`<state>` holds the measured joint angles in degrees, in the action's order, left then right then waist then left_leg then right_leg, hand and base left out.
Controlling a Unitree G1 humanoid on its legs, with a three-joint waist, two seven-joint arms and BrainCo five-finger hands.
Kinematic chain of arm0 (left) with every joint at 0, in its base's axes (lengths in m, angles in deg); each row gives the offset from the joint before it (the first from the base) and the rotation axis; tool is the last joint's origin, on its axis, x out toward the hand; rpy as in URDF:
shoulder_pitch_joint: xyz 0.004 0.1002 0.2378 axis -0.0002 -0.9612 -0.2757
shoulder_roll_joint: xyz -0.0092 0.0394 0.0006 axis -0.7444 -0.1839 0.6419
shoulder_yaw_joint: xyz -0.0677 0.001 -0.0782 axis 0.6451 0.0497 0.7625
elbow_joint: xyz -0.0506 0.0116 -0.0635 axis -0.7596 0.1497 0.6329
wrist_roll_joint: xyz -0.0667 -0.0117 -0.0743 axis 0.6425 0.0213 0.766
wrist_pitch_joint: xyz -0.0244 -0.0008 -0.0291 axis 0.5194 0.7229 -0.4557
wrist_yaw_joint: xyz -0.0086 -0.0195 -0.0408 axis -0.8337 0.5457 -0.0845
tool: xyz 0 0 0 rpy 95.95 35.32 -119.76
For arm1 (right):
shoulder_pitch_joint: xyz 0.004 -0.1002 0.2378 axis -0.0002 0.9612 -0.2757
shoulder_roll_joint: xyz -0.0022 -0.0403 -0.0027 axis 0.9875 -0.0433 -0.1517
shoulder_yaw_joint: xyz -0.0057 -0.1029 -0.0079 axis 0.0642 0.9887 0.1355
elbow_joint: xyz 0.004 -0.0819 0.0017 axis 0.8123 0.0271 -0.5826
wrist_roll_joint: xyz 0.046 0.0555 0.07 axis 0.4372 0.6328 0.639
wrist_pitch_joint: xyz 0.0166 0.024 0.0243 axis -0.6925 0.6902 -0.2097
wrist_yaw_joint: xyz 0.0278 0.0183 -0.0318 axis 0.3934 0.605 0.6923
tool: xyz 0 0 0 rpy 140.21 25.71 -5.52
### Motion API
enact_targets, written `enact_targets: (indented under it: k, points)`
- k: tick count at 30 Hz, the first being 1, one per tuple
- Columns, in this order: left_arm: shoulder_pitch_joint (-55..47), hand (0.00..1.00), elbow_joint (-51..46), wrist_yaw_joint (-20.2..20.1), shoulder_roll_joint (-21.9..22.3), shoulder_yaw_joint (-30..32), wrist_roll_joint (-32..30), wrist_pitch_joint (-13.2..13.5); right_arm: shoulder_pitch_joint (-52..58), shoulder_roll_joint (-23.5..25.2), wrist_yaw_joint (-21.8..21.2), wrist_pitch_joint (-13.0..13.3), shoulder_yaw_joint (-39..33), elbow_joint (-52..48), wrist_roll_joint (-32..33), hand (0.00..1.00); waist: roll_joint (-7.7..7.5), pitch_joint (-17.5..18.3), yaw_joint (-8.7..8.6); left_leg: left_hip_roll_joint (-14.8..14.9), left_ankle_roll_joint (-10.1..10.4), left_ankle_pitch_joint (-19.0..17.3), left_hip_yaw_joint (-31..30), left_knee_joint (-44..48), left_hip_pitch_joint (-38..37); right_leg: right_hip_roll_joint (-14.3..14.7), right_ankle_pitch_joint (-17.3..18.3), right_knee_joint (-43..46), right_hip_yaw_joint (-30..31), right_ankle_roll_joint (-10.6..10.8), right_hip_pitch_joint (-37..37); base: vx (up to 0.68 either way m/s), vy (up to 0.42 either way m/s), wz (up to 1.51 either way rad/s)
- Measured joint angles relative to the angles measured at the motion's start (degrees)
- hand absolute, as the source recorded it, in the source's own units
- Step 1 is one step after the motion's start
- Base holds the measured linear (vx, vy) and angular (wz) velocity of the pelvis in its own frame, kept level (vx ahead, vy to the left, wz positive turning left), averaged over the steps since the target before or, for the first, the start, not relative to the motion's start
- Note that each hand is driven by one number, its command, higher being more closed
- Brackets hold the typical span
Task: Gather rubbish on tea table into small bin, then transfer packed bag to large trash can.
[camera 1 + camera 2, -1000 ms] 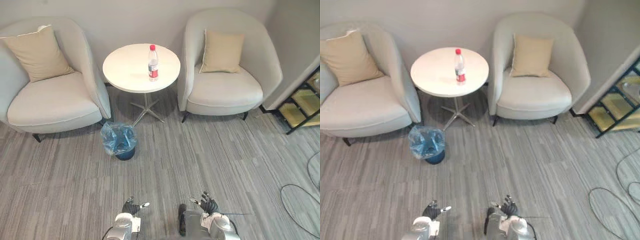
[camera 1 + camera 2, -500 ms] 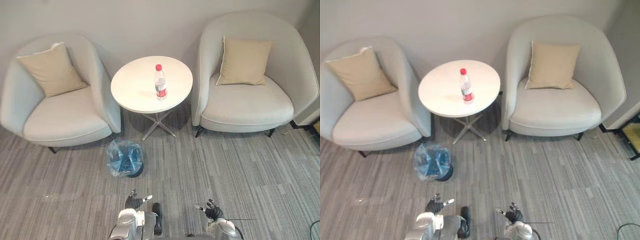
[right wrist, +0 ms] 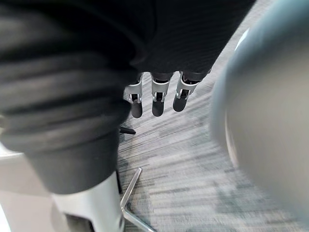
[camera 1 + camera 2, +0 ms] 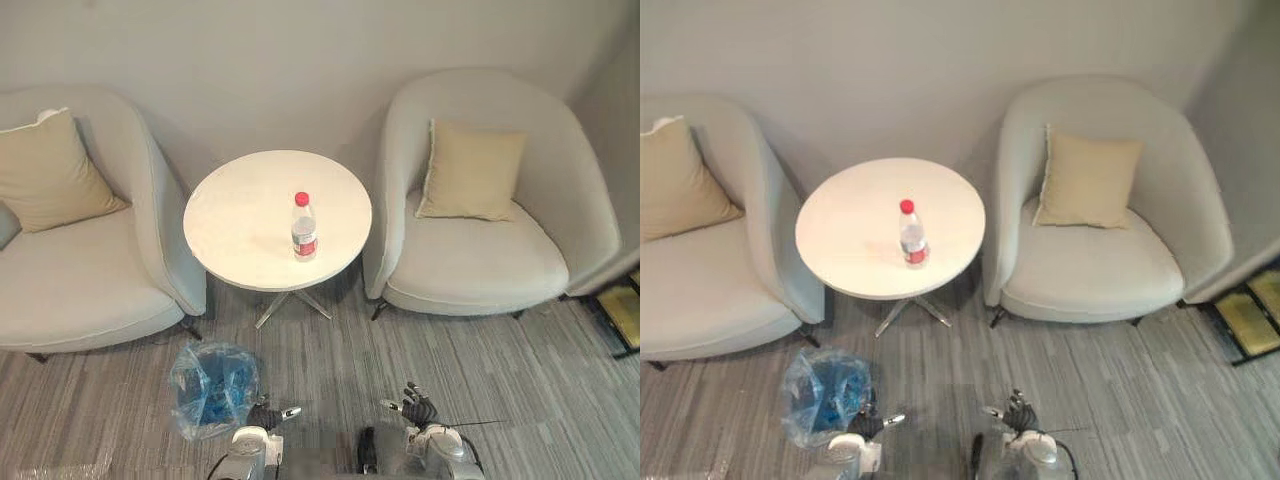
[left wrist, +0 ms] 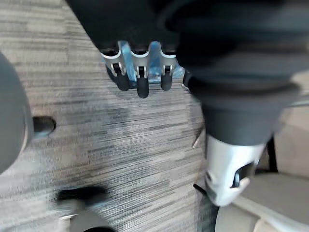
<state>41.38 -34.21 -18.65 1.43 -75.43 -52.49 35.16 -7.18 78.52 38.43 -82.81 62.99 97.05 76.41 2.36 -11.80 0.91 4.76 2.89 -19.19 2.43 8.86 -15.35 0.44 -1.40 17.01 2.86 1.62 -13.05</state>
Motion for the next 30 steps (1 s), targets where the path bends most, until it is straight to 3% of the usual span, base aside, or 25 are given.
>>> enact_targets:
  k: [1,3,5,7,8,9,10,12,13,14,15,16,20,23,25,27,28,29,30]
  points:
    - [0.0,0.00,-0.2,-0.1,0.5,0.4,0.0,0.2,-0.6,-0.4,0.1,-0.1,0.0,0.6,0.0,0.00,0.90,0.1,0.31,0.8,0.0,0.1,-0.2,1.0,0.5,0.7,0.2,0.4,0.1,-0.3,0.0,0.42,-0.195,0.42]
    - [0.0,0.00,-0.2,-0.1,1.7,1.5,0.0,0.3,-1.0,-0.7,0.1,0.0,-0.1,1.4,0.0,0.00,1.59,-0.1,0.33,1.8,0.5,1.3,-2.3,5.4,1.8,0.4,4.0,1.7,-2.3,-1.5,1.4,0.40,-0.216,0.51]
    - [0.0,0.00,-0.2,-0.2,2.3,1.4,0.0,0.3,-0.7,-0.6,0.1,0.0,-0.6,1.4,0.1,0.00,1.52,-0.2,-0.38,2.5,2.0,3.3,-4.0,14.5,5.6,-0.2,5.3,-0.7,-5.9,-2.1,5.6,0.35,-0.223,0.91]
    - [0.1,0.00,-1.7,-0.2,2.5,1.5,0.0,0.3,0.9,-0.6,0.1,0.0,-0.8,1.3,1.1,0.00,0.49,-0.5,1.02,3.8,3.3,9.5,-1.0,27.9,11.9,-1.6,5.5,-6.3,-8.6,-2.6,11.8,0.24,-0.143,0.83]
    - [0.1,0.00,-2.0,-0.2,2.2,1.4,-0.1,0.5,1.0,-0.6,0.2,-0.1,-1.1,1.5,1.1,0.00,0.14,-0.7,1.46,4.9,2.8,8.8,0.6,30.1,12.8,-1.8,5.6,-7.3,-9.2,-2.8,13.0,0.20,-0.079,0.55]
    - [0.0,0.00,-2.1,-0.2,2.1,1.2,-0.1,0.5,1.1,-0.6,0.4,-0.2,-1.5,1.8,1.4,0.00,0.46,-0.5,1.64,6.1,1.7,5.9,4.2,31.6,14.4,-2.1,5.6,-8.8,-9.9,-2.8,14.7,0.18,-0.028,0.40]
    - [-0.1,0.00,-2.4,-0.2,2.1,1.0,-0.1,0.5,1.2,-0.4,0.5,-0.2,-2.1,1.7,2.4,0.00,0.35,-0.6,1.67,6.0,0.8,3.0,8.1,29.8,16.0,-3.0,5.6,-10.3,-10.6,-2.8,16.1,0.17,-0.007,0.36]
    - [-0.1,0.00,-3.0,-0.2,2.0,0.6,-0.1,0.6,1.4,-0.2,0.6,-0.2,-2.2,1.8,2.4,0.00,0.09,-0.7,2.03,3.4,0.7,2.0,10.0,21.7,17.3,-4.5,5.4,-11.1,-11.0,-2.5,17.0,0.13,0.079,0.12]
    - [-0.2,0.00,-2.9,-0.3,2.0,-0.3,-0.3,0.5,1.5,-0.3,0.6,-0.2,-2.2,1.7,2.4,0.00,0.66,-0.4,2.16,1.7,1.3,5.3,10.1,10.8,17.1,-4.7,5.6,-11.5,-11.0,-1.5,17.3,0.11,0.138,0.00]
    - [-0.3,0.00,-2.8,-0.4,2.0,-1.0,-0.6,0.5,1.6,-0.5,0.6,-0.1,-2.2,1.6,2.4,0.00,1.43,0.1,2.13,1.6,1.8,9.0,9.9,6.6,17.2,-4.2,5.8,-11.5,-11.0,-1.1,17.3,0.10,0.119,-0.09]
    - [0.1,0.00,-2.9,-0.7,1.4,-1.2,-1.2,0.6,0.9,-0.8,0.5,-0.3,-2.8,2.8,2.4,0.00,1.27,0.3,2.59,0.9,1.3,11.9,9.6,4.5,16.0,-4.0,5.7,-12.0,-10.1,-0.1,18.1,0.12,0.084,-0.01]
    - [0.3,0.00,-3.0,-1.3,0.7,-0.9,-1.2,0.6,0.5,-0.9,0.2,-0.5,-2.8,4.4,2.3,0.00,0.19,0.9,2.61,-0.4,0.5,12.5,9.7,2.2,14.7,-4.8,5.9,-12.5,-10.0,0.7,18.5,0.15,0.098,0.06]
    - [-0.8,0.00,-2.2,-2.3,-0.6,-0.8,-2.2,0.6,2.9,-1.0,-1.0,-0.7,-2.5,5.4,2.2,0.00,-2.14,2.1,2.86,-3.6,-0.6,13.3,11.2,-4.3,9.3,-7.5,8.0,-11.1,-9.0,2.4,19.4,0.12,0.113,-0.09]
    - [-0.5,0.00,-0.6,-2.3,-0.7,-1.1,-2.3,0.5,2.4,-1.2,-1.2,-0.1,-2.1,5.6,2.2,0.00,-2.10,2.1,2.12,-5.0,-1.3,14.5,11.4,-9.2,6.8,-8.8,10.5,-3.6,-8.6,3.4,16.3,0.07,0.071,-0.13]
    - [-0.2,0.00,0.1,-2.3,-0.6,-1.6,-2.3,0.6,2.2,-1.5,-1.1,0.0,-2.2,5.7,2.2,0.00,-1.82,1.8,1.92,-4.8,-1.5,14.8,10.8,-10.4,5.3,-8.9,10.5,3.4,-8.9,3.5,13.9,0.06,0.046,0.21]
    - [-0.2,0.00,0.3,-2.3,-0.9,-2.1,-2.3,0.6,2.2,-1.3,-0.9,0.0,-2.3,5.8,2.2,0.00,-2.51,1.6,1.20,-4.8,-1.6,14.8,8.2,-9.9,3.9,-9.5,10.4,10.7,-9.5,3.3,12.6,0.11,-0.010,0.63]
    - [-0.4,0.00,0.5,-2.3,-0.7,-2.5,-2.3,0.5,2.5,-1.2,-0.8,0.1,-2.4,5.7,2.2,0.00,-2.21,1.5,0.42,-4.2,-1.8,14.7,6.8,-9.5,3.7,-9.6,11.4,13.5,-9.0,2.3,11.2,0.11,-0.078,0.92]
    - [-0.4,0.00,0.5,-2.2,-1.5,-3.1,-2.3,0.6,2.6,-1.3,-0.7,0.1,-2.3,5.7,2.1,0.00,-2.70,1.7,0.40,-4.0,-1.8,14.6,4.8,-9.3,3.7,-8.9,14.0,11.8,-7.4,2.0,11.0,0.09,-0.083,0.89]
    - [-0.4,0.00,0.5,-2.3,-1.8,-3.1,-2.2,0.6,2.6,-1.2,-0.6,0.1,-2.3,5.7,2.1,0.00,-2.92,1.7,0.41,-4.0,-1.8,14.6,4.3,-9.1,3.9,-8.7,14.1,10.2,-6.7,2.0,10.7,0.06,-0.085,0.73]
